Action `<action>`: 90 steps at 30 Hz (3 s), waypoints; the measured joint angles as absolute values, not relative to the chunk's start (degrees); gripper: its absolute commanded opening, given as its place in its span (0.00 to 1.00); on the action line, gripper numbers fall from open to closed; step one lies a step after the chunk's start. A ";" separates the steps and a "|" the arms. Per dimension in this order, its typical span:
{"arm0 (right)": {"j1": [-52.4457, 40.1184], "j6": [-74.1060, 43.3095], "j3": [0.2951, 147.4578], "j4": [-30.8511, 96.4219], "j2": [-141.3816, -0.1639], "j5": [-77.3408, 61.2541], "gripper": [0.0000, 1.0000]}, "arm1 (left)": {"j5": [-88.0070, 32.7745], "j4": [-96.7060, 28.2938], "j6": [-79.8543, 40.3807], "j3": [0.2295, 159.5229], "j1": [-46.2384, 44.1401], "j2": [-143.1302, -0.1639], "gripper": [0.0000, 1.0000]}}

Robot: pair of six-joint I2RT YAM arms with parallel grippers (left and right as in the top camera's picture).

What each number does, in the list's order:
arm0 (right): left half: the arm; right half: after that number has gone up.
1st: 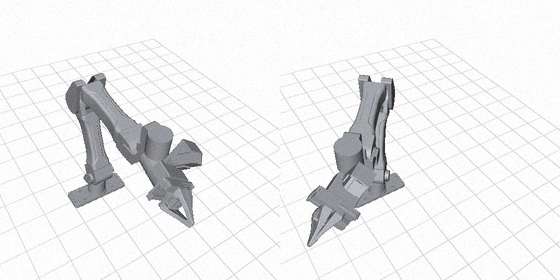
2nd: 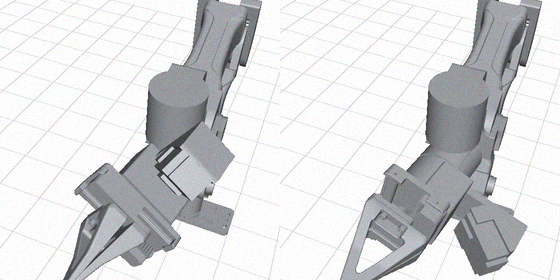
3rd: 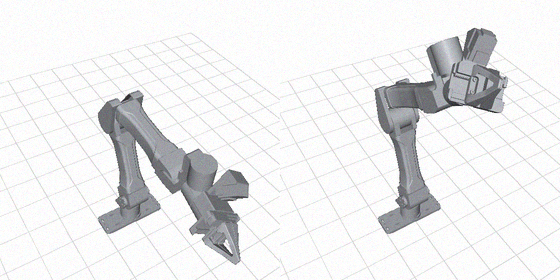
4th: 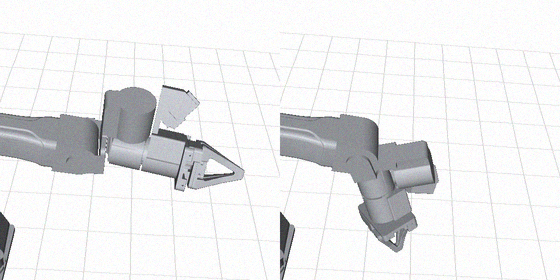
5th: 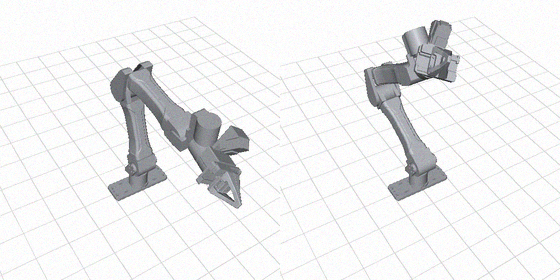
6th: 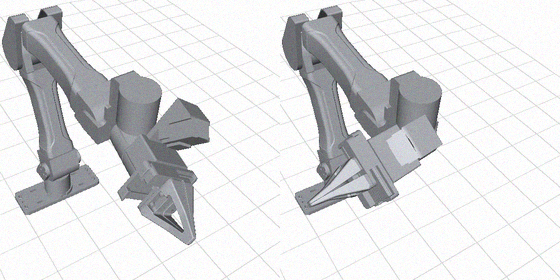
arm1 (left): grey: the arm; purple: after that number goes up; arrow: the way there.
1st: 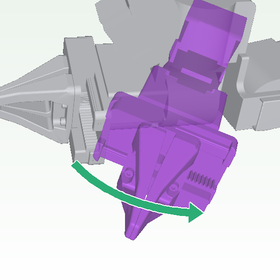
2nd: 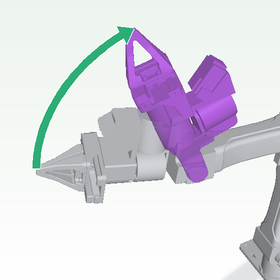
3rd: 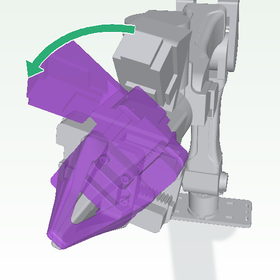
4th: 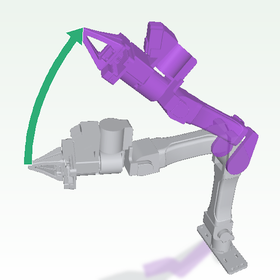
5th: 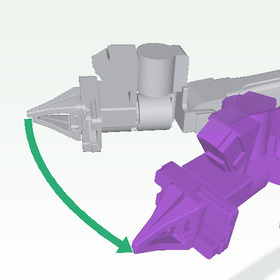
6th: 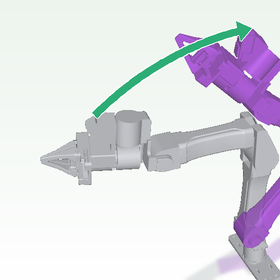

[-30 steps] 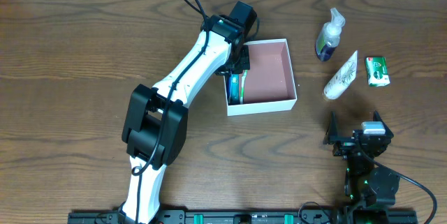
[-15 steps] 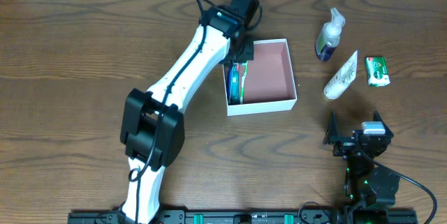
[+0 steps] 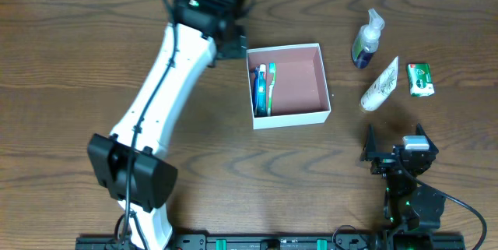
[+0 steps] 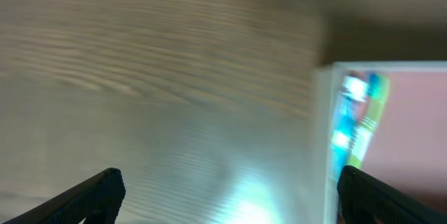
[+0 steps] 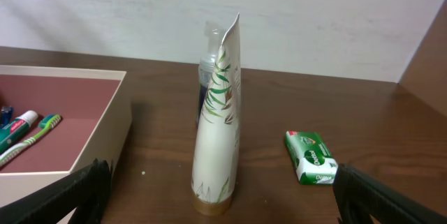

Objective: Pack container
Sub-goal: 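Retract the left arm and move the right gripper to the lotion, then lower the right gripper and grasp the white lotion tube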

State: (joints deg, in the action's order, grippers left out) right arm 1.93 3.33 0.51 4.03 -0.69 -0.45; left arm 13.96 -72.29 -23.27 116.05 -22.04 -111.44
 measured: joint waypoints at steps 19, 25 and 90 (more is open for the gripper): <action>1.93 3.33 0.51 4.03 -0.69 -0.45 0.99 | 16.73 -70.72 -23.27 115.96 6.39 -111.46 0.98; 1.93 3.33 0.51 4.03 -0.69 -0.45 0.99 | 16.73 -69.93 -23.27 115.96 7.73 -111.46 0.98; 1.93 3.01 87.26 53.28 -80.29 4.71 0.99 | 16.73 -69.63 -23.27 115.94 7.73 -111.46 0.98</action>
